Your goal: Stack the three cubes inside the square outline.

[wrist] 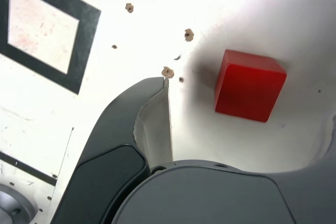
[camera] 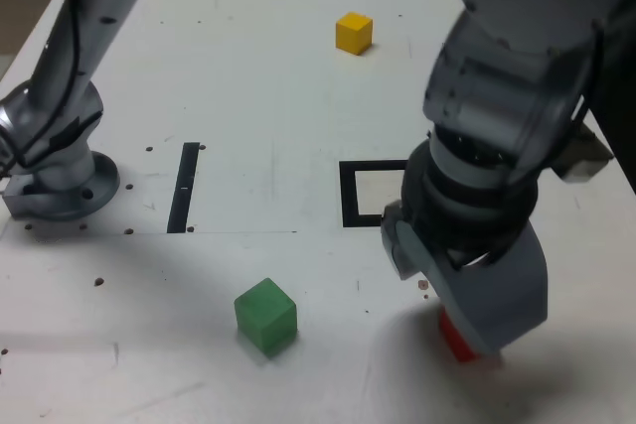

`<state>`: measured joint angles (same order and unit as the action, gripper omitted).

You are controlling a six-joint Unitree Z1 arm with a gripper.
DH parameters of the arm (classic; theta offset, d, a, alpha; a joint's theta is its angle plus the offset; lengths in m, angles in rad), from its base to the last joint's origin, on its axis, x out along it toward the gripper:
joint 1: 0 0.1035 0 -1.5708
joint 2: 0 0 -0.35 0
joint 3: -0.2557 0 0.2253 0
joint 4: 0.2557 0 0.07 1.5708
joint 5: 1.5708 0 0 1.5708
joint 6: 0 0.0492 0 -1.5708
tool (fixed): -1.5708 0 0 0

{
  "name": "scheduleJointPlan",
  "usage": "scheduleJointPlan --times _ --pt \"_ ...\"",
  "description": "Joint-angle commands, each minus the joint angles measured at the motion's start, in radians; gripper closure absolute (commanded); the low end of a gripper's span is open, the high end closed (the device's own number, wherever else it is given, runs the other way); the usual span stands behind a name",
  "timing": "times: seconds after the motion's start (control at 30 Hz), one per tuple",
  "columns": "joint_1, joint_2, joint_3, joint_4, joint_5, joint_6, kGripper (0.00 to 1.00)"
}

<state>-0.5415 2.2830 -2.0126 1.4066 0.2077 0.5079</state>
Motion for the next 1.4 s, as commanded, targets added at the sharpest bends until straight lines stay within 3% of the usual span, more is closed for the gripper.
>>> scheduleJointPlan --times 0.0,0.43,0.53,0.63,0.73,1.37 --pt "-0.005 0.021 -0.024 0.005 0.000 0.007 0.01" --pt "-0.008 0.126 -0.115 0.035 -0.006 0.000 0.12" --pt "-0.008 0.136 -0.123 0.048 0.002 -0.020 0.24" --pt "-0.009 0.138 -0.128 0.054 0.016 -0.039 0.46" --pt "-0.010 0.137 -0.129 0.052 0.024 -0.043 0.60" --pt "-0.011 0.136 -0.123 0.054 0.013 -0.048 0.62"
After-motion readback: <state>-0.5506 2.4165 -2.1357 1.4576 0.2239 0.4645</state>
